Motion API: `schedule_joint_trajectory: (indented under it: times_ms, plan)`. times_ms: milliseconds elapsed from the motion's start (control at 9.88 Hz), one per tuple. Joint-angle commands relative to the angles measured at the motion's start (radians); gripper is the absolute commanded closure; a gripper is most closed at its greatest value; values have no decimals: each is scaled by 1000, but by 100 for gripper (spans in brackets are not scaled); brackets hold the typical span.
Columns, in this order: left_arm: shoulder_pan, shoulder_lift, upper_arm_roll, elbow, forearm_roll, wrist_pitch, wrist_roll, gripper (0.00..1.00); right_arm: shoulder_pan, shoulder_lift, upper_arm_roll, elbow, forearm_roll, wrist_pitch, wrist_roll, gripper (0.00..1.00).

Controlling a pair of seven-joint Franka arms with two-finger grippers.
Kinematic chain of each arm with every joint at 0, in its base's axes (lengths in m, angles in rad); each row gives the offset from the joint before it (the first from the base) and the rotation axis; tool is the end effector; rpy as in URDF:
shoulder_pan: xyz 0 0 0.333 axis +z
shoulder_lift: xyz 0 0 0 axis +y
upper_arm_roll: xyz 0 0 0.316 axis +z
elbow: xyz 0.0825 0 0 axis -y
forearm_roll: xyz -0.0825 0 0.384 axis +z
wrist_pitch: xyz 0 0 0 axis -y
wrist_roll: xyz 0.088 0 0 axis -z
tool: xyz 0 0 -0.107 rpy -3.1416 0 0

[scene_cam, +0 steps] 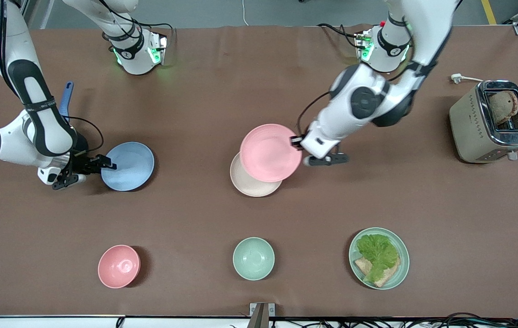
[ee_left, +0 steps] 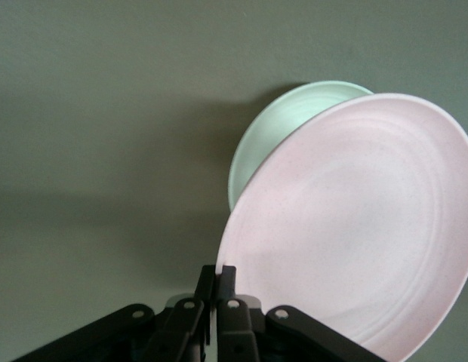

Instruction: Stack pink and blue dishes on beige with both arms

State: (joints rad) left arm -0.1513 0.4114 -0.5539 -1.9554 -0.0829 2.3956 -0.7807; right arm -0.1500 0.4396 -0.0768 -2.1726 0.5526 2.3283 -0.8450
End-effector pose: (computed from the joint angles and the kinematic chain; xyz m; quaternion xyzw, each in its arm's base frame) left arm 0.4854 -0.3910 0.3043 0.9860 0.0897 -0.0600 0.1269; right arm 0.5192 -0.1121 0.1684 -0.9751 -0.0886 0.0355 0.1999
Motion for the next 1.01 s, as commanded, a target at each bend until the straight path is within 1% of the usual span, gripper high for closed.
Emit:
schedule_joint_trajectory:
  times_ms: [0, 101, 203, 304, 405, 506, 608, 709, 810, 911]
  plan:
    - [-52, 162, 9, 56, 165, 66, -179, 100, -10, 5, 5, -16, 41, 22, -32, 63]
    - [-59, 209, 9, 72, 225, 110, -246, 100, -10, 8, 5, -15, 44, 23, -28, 85]
    - [-70, 236, 9, 76, 286, 126, -282, 100, -8, 8, -3, -12, 55, 17, -22, 99]
    - [-62, 237, 11, 82, 304, 126, -288, 100, -6, 7, -12, -9, 55, 13, -16, 100]
    - [-56, 239, 11, 84, 304, 126, -287, 100, -3, 1, -23, -3, 55, -19, -11, 100]
    - [-59, 253, 11, 89, 304, 126, -287, 94, 3, -21, -46, 31, 55, -117, 27, 100]
    - [-56, 250, 11, 89, 304, 125, -290, 65, 6, -51, -64, 84, 44, -242, 99, 100]
    - [-39, 230, 11, 89, 305, 116, -287, 1, 16, -77, -78, 153, 26, -350, 181, 100]
    - [1, 148, 8, 96, 308, 53, -278, 0, 23, -91, -81, 227, -23, -456, 287, 100]
    - [42, 74, 5, 180, 311, -95, -231, 0, 45, -108, -77, 282, -51, -536, 399, 100]
